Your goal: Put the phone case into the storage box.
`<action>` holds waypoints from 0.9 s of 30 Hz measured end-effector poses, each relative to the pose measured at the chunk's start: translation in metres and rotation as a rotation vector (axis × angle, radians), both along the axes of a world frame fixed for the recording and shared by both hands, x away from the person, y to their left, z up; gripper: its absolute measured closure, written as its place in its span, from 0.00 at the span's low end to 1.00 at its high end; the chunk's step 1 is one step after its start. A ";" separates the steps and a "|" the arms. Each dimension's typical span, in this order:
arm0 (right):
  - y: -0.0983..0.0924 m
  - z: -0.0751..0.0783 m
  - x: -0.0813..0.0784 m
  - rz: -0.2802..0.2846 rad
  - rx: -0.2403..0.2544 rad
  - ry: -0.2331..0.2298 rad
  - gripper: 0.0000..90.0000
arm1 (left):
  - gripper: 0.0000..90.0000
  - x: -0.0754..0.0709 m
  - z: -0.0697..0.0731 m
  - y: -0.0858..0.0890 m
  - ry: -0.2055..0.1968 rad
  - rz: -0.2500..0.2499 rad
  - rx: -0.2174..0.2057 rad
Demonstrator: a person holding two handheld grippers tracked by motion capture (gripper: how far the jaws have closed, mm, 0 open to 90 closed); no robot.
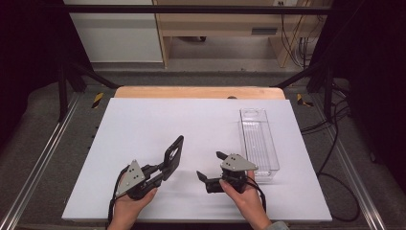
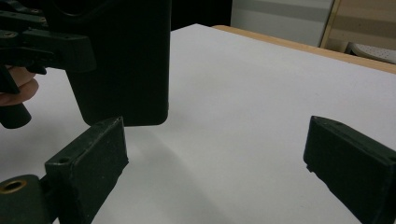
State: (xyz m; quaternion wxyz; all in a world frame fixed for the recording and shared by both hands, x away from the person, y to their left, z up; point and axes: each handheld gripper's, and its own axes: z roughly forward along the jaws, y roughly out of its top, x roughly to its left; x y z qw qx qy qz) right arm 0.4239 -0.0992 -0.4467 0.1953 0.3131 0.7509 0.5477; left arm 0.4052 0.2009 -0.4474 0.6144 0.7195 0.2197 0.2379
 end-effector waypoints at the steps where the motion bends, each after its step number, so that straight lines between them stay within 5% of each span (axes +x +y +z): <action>1: 0.000 0.000 0.000 0.000 0.000 0.000 0.07 | 0.90 0.000 0.000 0.001 0.001 -0.003 -0.007; 27: 0.001 0.002 -0.001 0.001 0.033 0.003 0.06 | 0.90 0.007 0.000 0.013 0.066 -0.015 -0.113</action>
